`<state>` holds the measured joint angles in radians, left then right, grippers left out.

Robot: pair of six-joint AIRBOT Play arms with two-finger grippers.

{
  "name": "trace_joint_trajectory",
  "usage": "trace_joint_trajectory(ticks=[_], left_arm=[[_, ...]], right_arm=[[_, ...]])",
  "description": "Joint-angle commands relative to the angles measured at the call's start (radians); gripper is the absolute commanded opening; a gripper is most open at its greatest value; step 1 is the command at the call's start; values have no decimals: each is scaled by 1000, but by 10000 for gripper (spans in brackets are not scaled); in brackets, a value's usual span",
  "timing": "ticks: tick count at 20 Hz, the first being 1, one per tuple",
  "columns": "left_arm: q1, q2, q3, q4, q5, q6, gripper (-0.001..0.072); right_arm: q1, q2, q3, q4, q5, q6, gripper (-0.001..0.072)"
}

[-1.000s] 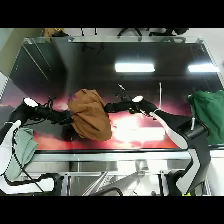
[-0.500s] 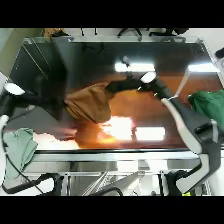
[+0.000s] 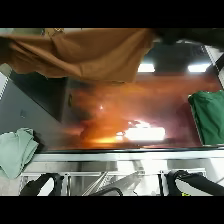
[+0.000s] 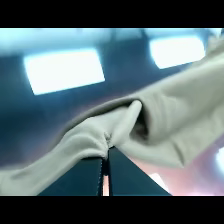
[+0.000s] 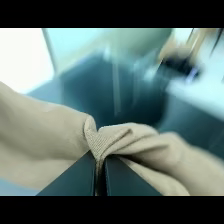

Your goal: Fold the shirts.

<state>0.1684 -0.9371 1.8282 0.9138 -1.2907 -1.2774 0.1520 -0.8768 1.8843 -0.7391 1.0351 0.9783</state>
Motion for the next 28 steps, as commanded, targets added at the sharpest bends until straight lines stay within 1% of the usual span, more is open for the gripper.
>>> trace_joint_trajectory(ticks=[1, 4, 6, 8, 10, 11, 12, 13, 14, 15, 16, 17, 19, 21, 24, 26, 27, 28], left_arm=[[1, 106, 96, 11, 11, -14, 11], [0, 53, 95, 10, -66, -14, 11], [-16, -31, 49, 3, -130, -14, 12], [-65, -114, -90, 10, -126, -13, 12], [-113, -206, -276, 11, -76, 18, 12], [-137, -261, -376, 11, -26, 44, 12], [-151, -313, -459, 11, 30, 69, 12], [-160, -376, -534, 11, 93, 86, 13], [-161, -436, -584, 9, 137, 86, 17], [-159, -496, -608, 11, 149, 89, 141], [-145, -555, -607, 10, 129, 90, 597], [-122, -607, -584, 8, 85, 88, 697], [-64, -673, -506, 8, -37, 88, 697], [3, -698, -448, 8, -129, 78, 697], [89, -665, -517, 11, -128, 83, 697], [136, -649, -595, 10, -72, 89, 697], [158, -650, -627, -2, -43, 89, 697], [171, -650, -656, -21, -17, 93, 697]], right_arm=[[-10, 138, 23, -91, 22, -39, 25], [-11, 96, 6, -160, 114, -30, 25], [-11, 20, -39, -182, 168, 18, 25], [-11, -85, -121, -181, 193, 22, 26], [-11, -204, -213, -181, 193, 49, 34], [-11, -271, -250, -182, 189, 49, 85], [-11, -348, -279, -182, 167, 61, 251], [-13, -421, -290, -185, 145, 83, 326], [-17, -486, -290, -181, 126, 114, 325], [-23, -536, -289, -177, 105, 150, 325], [-31, -561, -288, -173, 99, 161, 326], [-43, -563, -287, -177, 100, 174, 326], [-87, -523, -286, -177, 140, 198, 326], [-139, -463, -288, -182, 214, 229, 326], [-209, -357, -385, -186, 315, 276, 325], [-246, -247, -555, -185, 324, 307, 328], [-257, -192, -649, -187, 324, 334, 451], [-263, -135, -754, -188, 325, 366, 597]])
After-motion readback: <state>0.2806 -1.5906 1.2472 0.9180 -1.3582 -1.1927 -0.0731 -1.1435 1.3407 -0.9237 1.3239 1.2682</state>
